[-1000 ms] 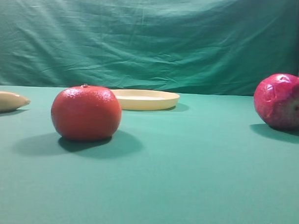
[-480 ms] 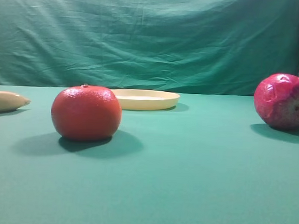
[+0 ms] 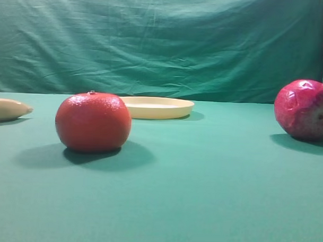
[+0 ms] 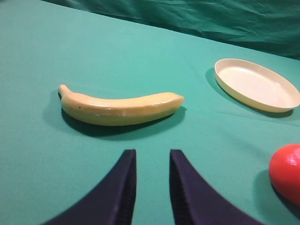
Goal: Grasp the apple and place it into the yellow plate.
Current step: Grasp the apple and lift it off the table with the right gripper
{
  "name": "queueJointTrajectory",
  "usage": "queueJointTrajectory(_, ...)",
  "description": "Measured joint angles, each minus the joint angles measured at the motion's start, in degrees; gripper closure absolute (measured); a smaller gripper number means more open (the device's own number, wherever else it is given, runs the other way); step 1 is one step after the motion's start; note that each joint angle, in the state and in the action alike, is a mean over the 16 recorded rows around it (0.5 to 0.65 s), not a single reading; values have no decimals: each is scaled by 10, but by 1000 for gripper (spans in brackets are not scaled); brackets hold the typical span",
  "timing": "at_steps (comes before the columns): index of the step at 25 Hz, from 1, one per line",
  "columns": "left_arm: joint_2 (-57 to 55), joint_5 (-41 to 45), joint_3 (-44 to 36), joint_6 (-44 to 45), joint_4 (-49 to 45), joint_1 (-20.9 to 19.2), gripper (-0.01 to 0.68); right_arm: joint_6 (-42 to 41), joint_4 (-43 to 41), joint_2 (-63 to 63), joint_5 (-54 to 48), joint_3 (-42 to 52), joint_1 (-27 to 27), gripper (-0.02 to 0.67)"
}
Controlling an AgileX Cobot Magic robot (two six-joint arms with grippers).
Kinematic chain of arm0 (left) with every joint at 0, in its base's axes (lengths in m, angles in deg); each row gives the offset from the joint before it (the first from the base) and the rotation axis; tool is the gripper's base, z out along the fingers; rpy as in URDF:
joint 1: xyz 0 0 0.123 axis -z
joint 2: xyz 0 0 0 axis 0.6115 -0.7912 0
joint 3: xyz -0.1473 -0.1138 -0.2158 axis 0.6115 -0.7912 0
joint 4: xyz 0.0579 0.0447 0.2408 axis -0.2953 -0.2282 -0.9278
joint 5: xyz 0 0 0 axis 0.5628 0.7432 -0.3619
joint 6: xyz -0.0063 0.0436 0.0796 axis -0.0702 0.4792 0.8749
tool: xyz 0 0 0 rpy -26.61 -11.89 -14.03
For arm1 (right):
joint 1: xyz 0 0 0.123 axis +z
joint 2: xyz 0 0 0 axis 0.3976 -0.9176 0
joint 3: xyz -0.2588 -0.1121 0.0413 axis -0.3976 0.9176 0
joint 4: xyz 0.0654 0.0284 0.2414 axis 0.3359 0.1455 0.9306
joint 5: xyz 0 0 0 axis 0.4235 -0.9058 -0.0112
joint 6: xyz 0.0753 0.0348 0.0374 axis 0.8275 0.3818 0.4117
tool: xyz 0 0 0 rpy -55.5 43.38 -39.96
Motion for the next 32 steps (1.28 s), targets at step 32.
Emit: queueJointTrajectory(32,0,0,0,0,0,0,516,6,-115,-526,-246,-369,126,626)
